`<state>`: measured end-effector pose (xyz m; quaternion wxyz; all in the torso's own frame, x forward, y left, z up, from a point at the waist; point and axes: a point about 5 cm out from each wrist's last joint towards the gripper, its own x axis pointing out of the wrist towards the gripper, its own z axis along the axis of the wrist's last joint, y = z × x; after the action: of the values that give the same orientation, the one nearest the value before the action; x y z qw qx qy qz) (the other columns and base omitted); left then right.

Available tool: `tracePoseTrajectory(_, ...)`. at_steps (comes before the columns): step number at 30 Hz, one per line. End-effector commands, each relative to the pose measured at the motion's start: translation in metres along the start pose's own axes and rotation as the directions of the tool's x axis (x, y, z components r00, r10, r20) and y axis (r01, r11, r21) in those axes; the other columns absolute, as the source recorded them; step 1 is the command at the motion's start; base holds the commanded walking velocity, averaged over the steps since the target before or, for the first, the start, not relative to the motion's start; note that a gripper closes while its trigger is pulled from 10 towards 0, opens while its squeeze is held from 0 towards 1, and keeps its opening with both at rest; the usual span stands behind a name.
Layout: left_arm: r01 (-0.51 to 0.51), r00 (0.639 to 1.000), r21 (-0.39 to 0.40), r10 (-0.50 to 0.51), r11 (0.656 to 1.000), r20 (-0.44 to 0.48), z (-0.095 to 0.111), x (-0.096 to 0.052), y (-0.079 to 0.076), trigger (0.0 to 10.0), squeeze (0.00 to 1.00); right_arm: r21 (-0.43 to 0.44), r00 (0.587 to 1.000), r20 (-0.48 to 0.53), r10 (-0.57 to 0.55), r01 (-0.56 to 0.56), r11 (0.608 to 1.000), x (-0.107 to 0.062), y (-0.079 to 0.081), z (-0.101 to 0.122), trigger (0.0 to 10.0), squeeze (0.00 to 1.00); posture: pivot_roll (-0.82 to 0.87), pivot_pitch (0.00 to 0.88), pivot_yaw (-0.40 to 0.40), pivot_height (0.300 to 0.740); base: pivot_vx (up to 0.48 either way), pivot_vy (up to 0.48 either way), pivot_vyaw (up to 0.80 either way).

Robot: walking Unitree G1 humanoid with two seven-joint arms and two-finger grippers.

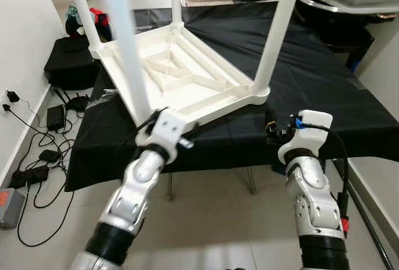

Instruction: Building children table

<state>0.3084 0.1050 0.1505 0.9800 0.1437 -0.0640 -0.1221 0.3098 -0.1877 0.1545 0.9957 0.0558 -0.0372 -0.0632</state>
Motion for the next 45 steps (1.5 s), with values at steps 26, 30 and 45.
tracePoseTrajectory(26,0.207,0.978,-0.084,-0.204,0.975,0.043,0.008,-0.045,-0.046,10.0,0.00,-0.011,0.993,-0.034,0.117,-0.117,0.993,-0.024,0.024,-0.013,10.0,0.00,0.11,0.075,-0.030,0.740,0.000,0.000,-0.14)
tracePoseTrajectory(30,0.213,0.977,-0.102,-0.210,0.972,0.032,0.007,-0.047,-0.050,10.0,0.00,-0.028,0.988,-0.050,0.146,-0.148,0.989,-0.031,0.029,-0.018,10.0,0.00,0.11,0.073,-0.028,0.740,0.000,0.000,-0.15)
tracePoseTrajectory(45,0.244,0.970,-0.121,-0.243,0.962,0.024,0.009,-0.049,-0.053,10.0,0.00,-0.048,0.987,0.030,0.158,-0.156,0.987,-0.015,0.032,0.004,10.0,0.00,0.12,0.053,-0.034,0.740,0.000,0.000,0.21)
